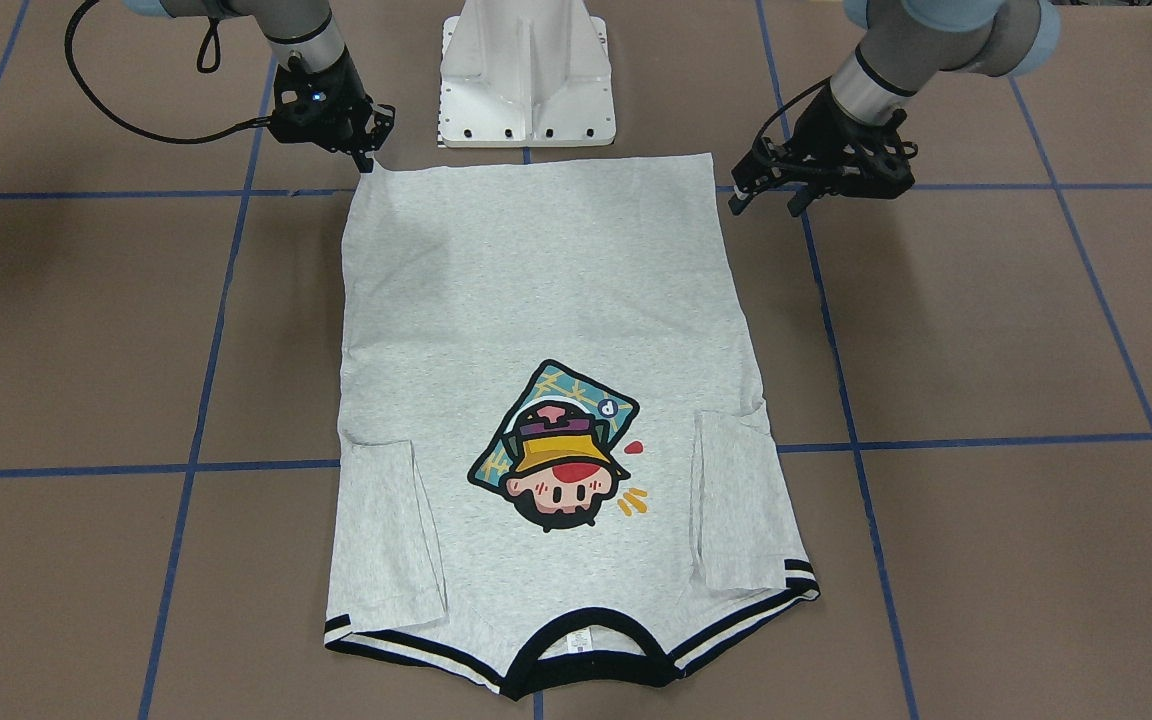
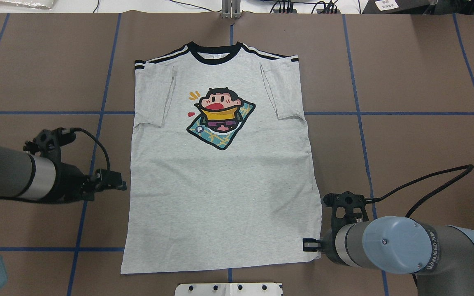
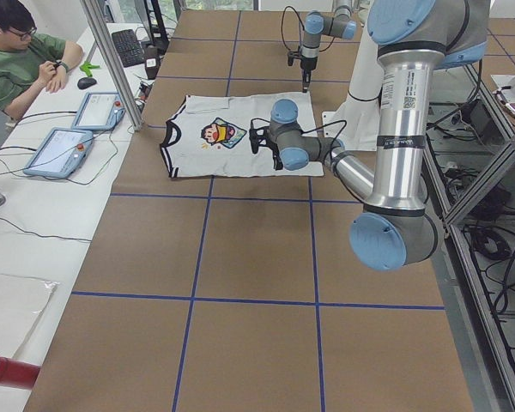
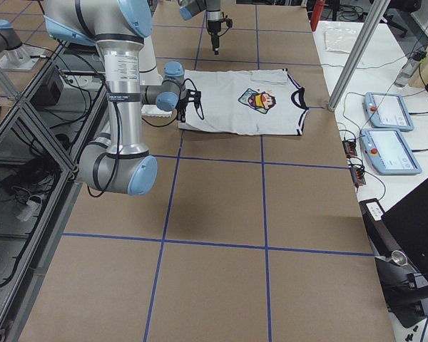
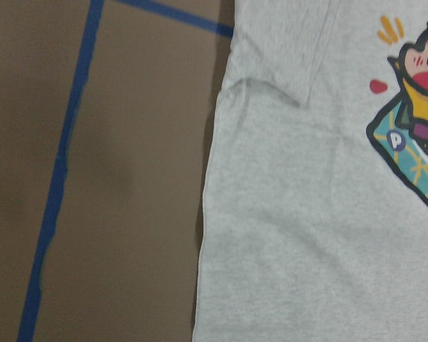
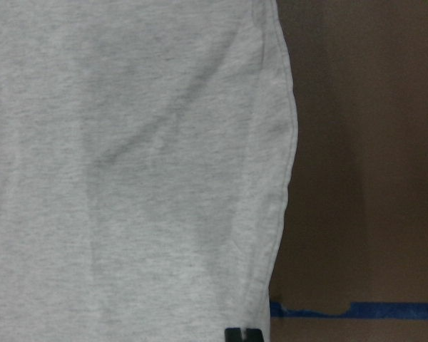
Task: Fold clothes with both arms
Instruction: 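Lower both grippers to the hem corners nearest the robot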
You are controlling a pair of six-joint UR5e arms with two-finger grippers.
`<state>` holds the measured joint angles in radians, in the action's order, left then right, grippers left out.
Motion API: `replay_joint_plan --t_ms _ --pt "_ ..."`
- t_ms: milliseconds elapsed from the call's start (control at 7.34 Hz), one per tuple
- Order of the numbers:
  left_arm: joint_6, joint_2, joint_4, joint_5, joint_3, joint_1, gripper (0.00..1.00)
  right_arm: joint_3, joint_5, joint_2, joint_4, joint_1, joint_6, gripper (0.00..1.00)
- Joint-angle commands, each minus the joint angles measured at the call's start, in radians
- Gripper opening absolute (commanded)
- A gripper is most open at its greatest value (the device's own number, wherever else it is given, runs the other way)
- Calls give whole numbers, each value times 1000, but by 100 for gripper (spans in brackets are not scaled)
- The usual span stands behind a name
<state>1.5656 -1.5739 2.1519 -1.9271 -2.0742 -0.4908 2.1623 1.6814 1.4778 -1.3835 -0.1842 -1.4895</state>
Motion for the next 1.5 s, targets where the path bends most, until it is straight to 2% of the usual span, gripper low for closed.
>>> replay_joint_plan --t_ms 0,136,409,681,954,1090,1363 --pt "198 11 -1 172 -24 225 99 1 0 -7 4 3 0 0" --pt "232 12 -9 216 -21 286 98 -1 0 -14 4 3 0 0" --pt "255 9 -100 240 -21 331 96 -5 0 -22 4 6 0 0" --pt "269 8 -125 269 -9 368 94 -7 0 -22 6 6 2 0" --pt "269 15 -136 269 -6 373 86 -9 0 -22 6 6 0 0" --pt "271 5 -183 269 -6 379 82 -10 0 -21 6 6 2 0" --pt "271 5 -188 267 -4 379 72 -10 0 -21 6 6 2 0"
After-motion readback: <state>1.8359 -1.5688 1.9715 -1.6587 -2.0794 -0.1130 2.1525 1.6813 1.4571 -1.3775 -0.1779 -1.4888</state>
